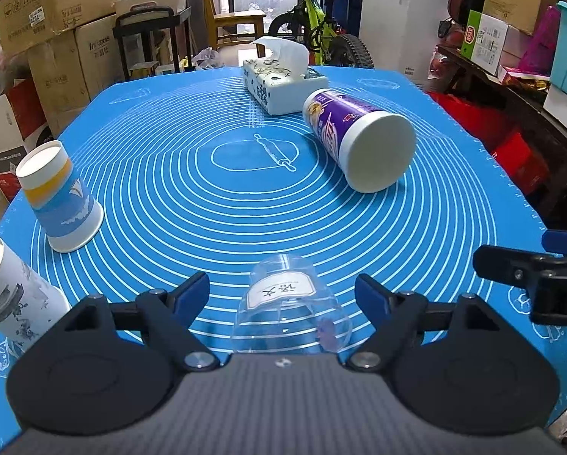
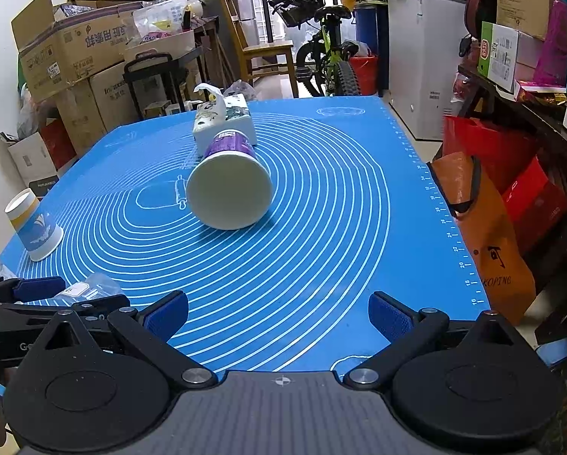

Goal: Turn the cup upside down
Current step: 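Lift the clear cup with the left tool toward the right tool, then close the right tool on the clear cup while the left tool opens and releases it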

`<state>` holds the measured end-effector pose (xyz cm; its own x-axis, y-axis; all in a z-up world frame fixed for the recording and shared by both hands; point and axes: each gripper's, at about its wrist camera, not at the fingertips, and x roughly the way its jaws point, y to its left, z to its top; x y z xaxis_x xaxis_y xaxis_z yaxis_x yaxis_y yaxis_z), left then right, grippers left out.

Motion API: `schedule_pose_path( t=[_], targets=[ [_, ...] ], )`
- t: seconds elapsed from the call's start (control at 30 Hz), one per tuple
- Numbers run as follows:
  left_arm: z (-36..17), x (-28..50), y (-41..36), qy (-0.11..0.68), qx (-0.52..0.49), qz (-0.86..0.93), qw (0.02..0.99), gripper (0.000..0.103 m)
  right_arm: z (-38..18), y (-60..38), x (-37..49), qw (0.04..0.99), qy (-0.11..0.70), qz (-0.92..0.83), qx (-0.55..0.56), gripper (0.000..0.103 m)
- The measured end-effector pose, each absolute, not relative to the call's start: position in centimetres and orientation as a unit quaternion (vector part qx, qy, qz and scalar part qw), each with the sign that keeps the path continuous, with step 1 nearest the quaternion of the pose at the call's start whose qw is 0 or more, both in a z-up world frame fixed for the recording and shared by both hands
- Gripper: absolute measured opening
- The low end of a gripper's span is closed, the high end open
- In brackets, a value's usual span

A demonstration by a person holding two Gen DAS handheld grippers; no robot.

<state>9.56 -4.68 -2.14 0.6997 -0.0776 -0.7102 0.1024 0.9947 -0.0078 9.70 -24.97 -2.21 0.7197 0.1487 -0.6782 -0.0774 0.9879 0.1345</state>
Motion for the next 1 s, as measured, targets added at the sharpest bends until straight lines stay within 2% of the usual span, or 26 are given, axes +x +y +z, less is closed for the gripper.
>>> schedule_pose_path(
  t=[0.33,0.5,0.63,1.0],
  targets=[
    [-0.9,8.8,-3.7,0.379,0.011,-0.039,0.925,0.084,-1.7,-24.3,9.5,0.924,0.372,0.072,0.046,0.101],
    [0.0,7.5,-1.9,0.376,-0.009,-0.022,0.927,0.091,-1.3,-23.3,9.2,0.92,0.379,0.089,0.044,0.101],
    [0.6,6.5,-0.1,0.37,-0.011,0.004,0.929,0.093,-0.7,-22.4,9.4,0.912,0.391,0.115,0.045,0.101],
    [-0.4,5.0,4.1,0.379,-0.007,0.015,0.925,0.093,0.5,-18.8,11.7,0.886,0.421,0.186,0.061,0.101]
  ],
)
